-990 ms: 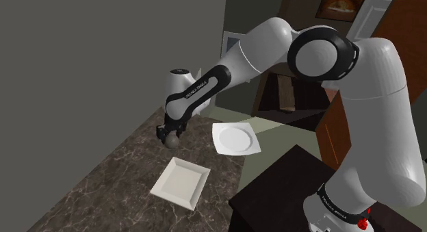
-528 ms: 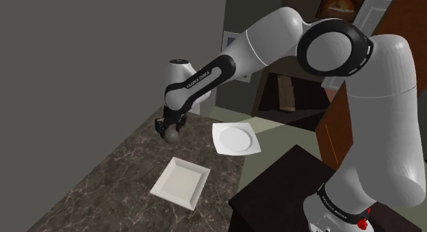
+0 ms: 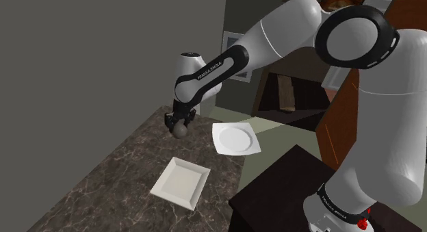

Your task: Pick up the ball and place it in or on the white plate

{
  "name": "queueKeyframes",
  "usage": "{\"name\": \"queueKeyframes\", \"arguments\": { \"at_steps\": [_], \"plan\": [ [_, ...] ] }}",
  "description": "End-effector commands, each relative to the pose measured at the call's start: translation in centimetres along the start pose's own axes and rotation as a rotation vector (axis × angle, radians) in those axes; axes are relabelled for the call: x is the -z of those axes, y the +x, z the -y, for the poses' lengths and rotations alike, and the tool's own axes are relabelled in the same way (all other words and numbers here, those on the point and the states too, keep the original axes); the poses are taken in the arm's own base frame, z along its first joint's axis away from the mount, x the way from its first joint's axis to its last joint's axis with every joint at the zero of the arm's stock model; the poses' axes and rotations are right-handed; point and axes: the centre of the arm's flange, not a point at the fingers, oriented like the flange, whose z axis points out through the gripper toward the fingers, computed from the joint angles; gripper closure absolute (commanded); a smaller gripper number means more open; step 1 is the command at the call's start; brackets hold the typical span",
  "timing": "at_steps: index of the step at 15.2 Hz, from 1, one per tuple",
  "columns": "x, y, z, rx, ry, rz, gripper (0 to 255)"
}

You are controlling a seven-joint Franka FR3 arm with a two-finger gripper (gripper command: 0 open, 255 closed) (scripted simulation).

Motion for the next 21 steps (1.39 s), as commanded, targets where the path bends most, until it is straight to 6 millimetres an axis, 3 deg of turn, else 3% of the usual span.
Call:
{"name": "queueKeyframes", "arguments": {
  "at_steps": [1,21],
  "plan": [
    [0.5,-0.8,-2.4,0.001,0.0,0.0,255],
    [5.6,-10.4,-27.1,0.001,0.0,0.0,255]
  ]
}}
